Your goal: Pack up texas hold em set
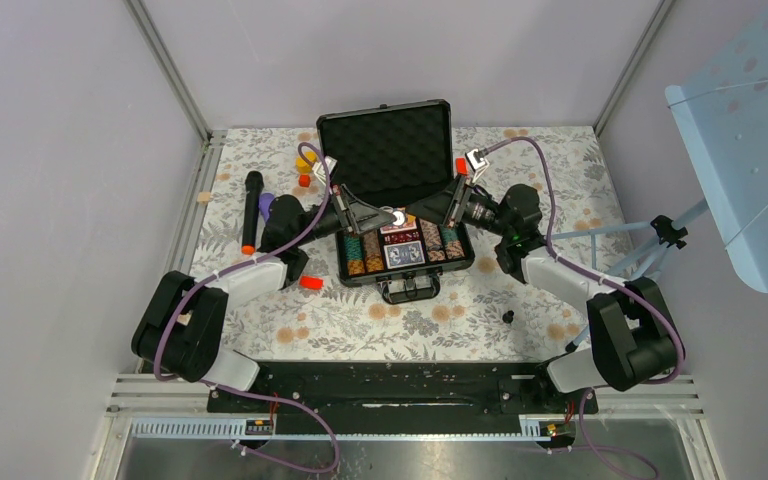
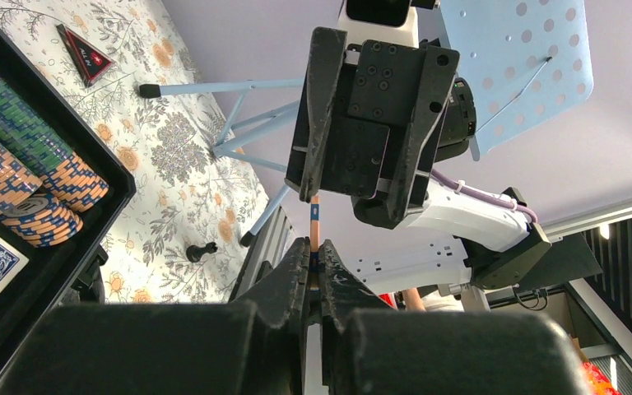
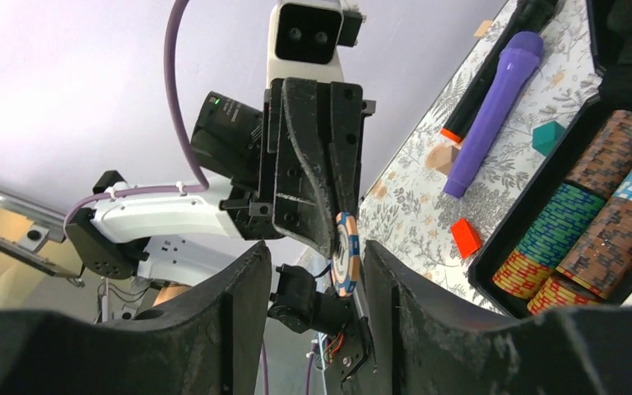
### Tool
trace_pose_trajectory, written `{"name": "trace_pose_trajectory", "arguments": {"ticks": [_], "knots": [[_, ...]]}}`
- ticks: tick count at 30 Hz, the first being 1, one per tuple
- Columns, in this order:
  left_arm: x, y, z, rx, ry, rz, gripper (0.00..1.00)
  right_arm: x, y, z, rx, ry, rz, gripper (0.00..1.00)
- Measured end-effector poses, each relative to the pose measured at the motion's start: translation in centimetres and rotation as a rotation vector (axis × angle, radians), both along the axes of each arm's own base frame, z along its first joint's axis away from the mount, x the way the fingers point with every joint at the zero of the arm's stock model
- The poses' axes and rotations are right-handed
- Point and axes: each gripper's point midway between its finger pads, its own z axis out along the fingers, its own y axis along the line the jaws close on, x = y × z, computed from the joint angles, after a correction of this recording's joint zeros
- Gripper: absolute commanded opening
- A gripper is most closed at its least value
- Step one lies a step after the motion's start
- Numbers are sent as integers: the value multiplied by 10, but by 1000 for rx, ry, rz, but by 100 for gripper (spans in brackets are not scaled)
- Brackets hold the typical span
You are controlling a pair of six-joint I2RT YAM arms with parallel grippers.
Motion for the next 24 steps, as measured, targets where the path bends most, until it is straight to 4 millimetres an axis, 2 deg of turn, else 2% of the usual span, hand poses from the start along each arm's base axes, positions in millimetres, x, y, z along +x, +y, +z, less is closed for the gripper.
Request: {"name": "trace_pose_trajectory", "arguments": {"ticks": [4,12,24], "knots": [[0,0,0,1,2,0,0,-3,1,2,13,2,22,49],[-1,-4,6,-6,-12,-10,0,-4,4,-8,8,43,56,49],[-3,-7,8,-8,-15,-20,0,-14,5,-9,8,50,110,28]]}}
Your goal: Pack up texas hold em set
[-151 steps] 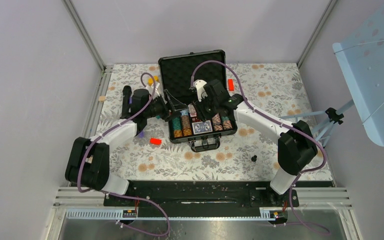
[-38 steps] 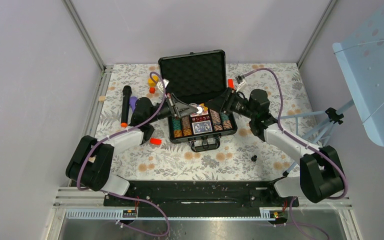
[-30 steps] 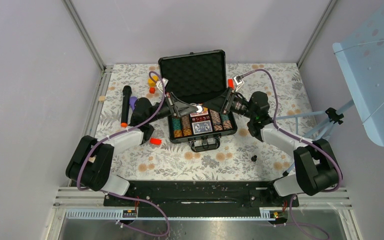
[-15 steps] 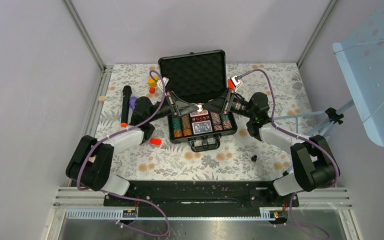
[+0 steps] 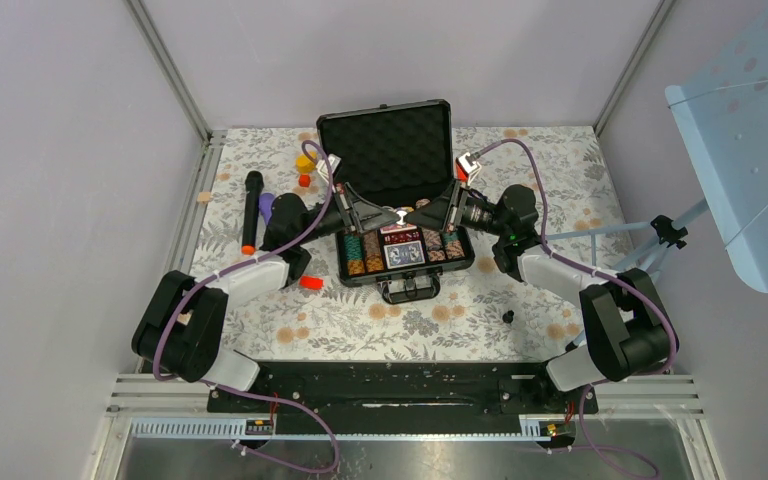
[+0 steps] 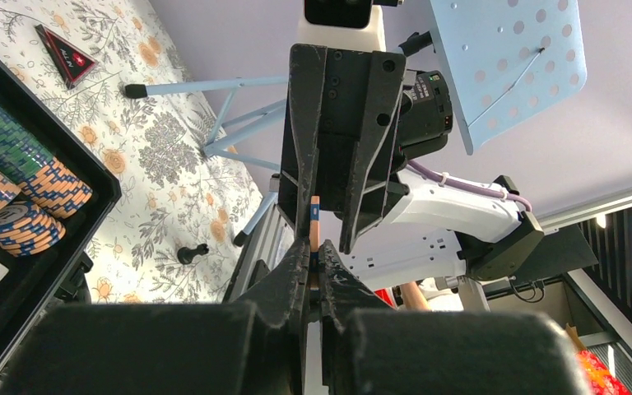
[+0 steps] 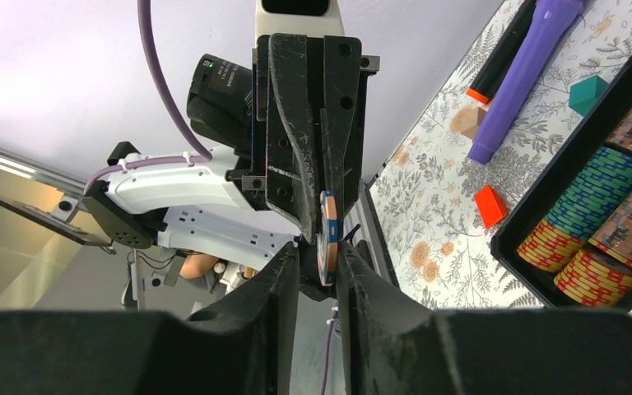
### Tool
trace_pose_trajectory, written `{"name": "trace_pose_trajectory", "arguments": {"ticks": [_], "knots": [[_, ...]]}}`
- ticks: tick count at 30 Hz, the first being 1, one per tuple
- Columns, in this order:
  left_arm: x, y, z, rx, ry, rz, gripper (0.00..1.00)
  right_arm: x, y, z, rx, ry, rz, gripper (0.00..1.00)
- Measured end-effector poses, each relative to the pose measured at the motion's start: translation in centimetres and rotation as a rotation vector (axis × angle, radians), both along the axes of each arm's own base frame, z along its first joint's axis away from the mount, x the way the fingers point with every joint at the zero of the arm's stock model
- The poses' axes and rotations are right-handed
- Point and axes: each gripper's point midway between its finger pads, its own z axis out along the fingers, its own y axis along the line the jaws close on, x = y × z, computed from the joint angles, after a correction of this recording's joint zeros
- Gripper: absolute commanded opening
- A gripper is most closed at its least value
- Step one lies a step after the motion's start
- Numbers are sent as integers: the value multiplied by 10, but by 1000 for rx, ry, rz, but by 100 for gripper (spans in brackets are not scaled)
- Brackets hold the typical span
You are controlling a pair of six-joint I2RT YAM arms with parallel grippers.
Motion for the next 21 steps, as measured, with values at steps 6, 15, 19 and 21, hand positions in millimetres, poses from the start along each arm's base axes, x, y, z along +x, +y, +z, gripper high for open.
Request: {"name": "trace_pose_trajectory", "arguments": {"ticks": [6,15,19,21], "knots": [[-3,-3,0,-2,-1,-11,0,-2,0,-1,1,12,15,9],[-3,-2,-1,6,-5,-12,67,1,-1,-15,-72,21,0,0],[6,16,-7,52,8,28,77,12,-14,-26,-253,-39,-101,0],[15,38,-6,87,4,92,80,21,-28,-24,-371,-116,-178,0]]}}
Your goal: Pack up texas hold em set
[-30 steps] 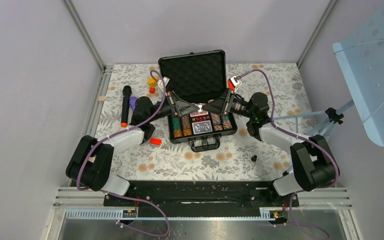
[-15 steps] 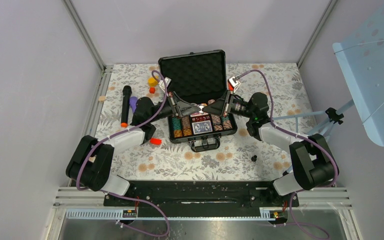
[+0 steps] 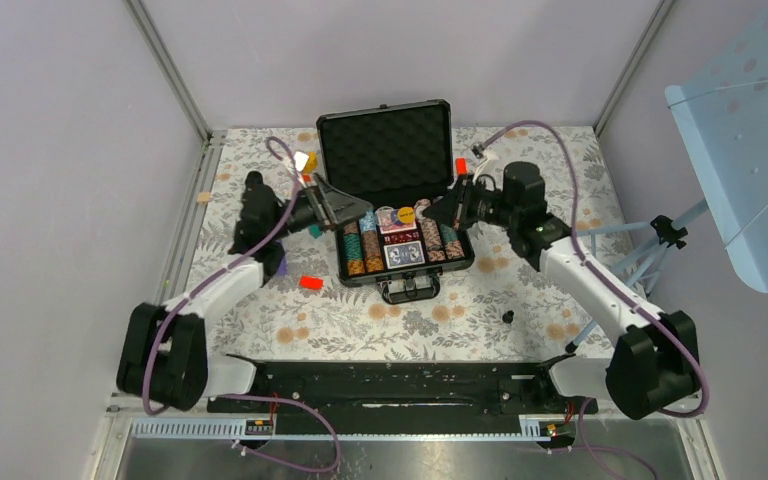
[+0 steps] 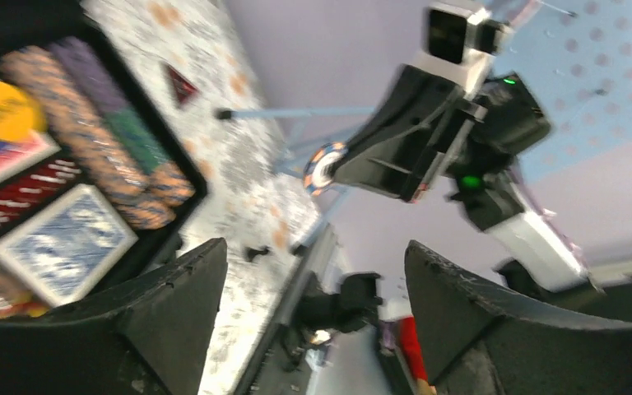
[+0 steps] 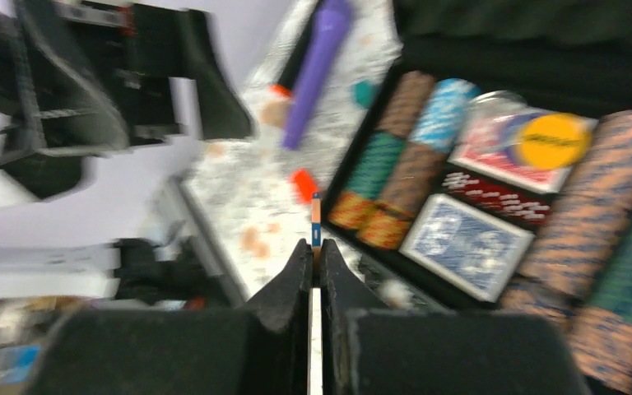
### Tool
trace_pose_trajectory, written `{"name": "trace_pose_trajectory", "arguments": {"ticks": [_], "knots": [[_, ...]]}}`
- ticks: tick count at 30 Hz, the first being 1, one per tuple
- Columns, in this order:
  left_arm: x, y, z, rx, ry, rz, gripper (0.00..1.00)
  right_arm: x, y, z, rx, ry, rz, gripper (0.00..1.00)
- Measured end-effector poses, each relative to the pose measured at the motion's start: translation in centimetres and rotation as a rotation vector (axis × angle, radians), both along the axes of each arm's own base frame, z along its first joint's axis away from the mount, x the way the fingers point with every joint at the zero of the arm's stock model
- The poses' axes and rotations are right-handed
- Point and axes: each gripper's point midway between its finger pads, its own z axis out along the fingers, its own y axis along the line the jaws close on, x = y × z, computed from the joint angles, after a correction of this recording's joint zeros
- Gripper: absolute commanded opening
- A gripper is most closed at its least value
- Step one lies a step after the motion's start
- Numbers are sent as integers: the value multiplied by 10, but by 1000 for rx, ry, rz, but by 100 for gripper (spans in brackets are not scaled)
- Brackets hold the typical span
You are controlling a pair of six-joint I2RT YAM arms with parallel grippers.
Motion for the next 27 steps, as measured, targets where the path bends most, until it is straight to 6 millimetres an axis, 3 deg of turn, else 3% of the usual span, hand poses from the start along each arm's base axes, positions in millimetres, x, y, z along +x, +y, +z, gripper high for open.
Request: {"name": "trace_pose_trajectory", "arguments": {"ticks": [4,9,13,16,21,27], "knots": [[11,42,-1,131,-30,135,83,19,-34,-7,-287,-164,-87,0],[0,62,-7,310,-63,184,84,20,-75,-59,-631,-185,-43,0],[-12,79,-31,436,-32,202,87,15,-99,-85,-853,-169,88,0],[-18,87,-44,492,-9,212,87,16,-109,-81,-948,-187,177,0],[-22,93,-57,540,0,221,87,24,-105,-63,-958,-228,227,0],[-22,100,-69,587,8,249,87,14,-102,-71,-969,-280,340,0]]}}
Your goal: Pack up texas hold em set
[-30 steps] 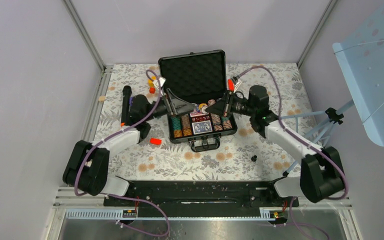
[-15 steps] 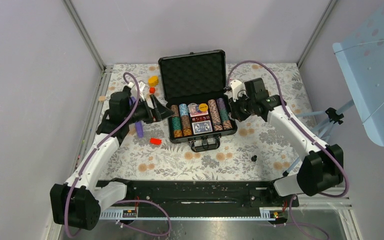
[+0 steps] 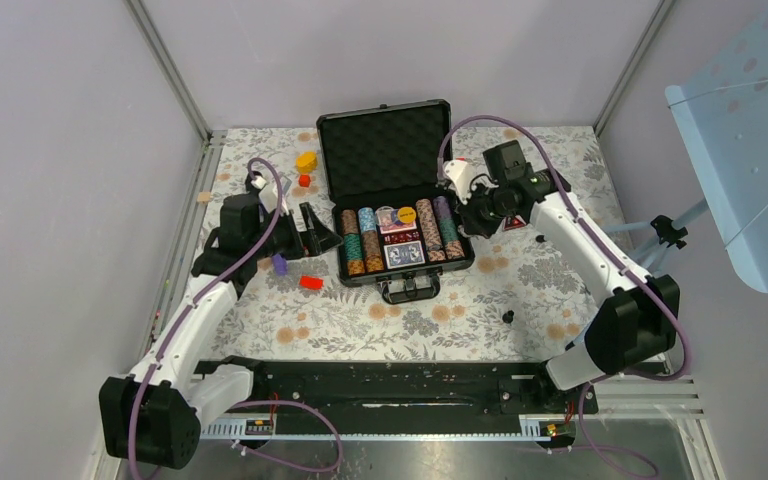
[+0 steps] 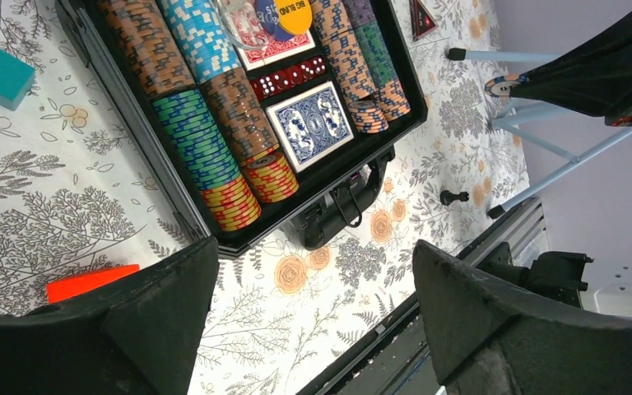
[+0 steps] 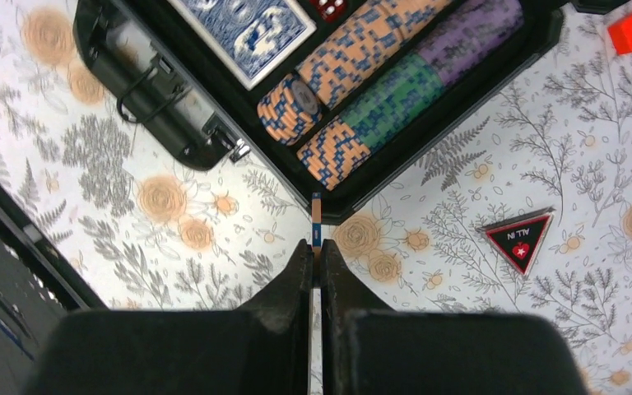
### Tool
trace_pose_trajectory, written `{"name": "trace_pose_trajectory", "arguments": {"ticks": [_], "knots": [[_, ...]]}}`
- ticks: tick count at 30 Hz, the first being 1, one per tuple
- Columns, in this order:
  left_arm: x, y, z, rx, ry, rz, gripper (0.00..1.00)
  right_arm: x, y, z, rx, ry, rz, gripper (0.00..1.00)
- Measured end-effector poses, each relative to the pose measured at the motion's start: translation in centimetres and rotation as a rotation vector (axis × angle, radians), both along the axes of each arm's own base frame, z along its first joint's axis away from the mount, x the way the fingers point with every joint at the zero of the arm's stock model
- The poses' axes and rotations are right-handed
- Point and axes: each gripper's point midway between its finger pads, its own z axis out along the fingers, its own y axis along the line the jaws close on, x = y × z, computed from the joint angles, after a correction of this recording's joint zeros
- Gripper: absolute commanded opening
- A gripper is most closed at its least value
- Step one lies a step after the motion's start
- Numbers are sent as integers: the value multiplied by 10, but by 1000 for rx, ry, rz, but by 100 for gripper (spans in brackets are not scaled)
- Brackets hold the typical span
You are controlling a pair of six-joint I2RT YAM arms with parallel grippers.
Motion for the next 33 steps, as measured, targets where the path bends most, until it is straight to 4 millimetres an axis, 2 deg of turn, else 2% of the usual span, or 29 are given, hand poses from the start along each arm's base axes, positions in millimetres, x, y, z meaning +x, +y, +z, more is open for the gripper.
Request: {"name": "trace_pose_trajectory", "arguments": {"ticks": [4,10,14,19,25,33], "knots": [[1,2,-1,10,-6,12,87,-10,1,-9,-64,23,139,0],[2,5,-2,21,-11,24,88,-25,21,-40,-88,97,295,0],[2,5,-2,25,-13,29,88,-37,26,-65,-109,134,330,0],[1,6,-4,27,-8,30,88,-23,22,-82,-170,114,324,0],[1,7,-5,31,-4,34,88,-8,14,-87,-237,69,319,0],[1,8,-5,34,-5,36,88,-5,10,-100,-278,87,333,0]]}}
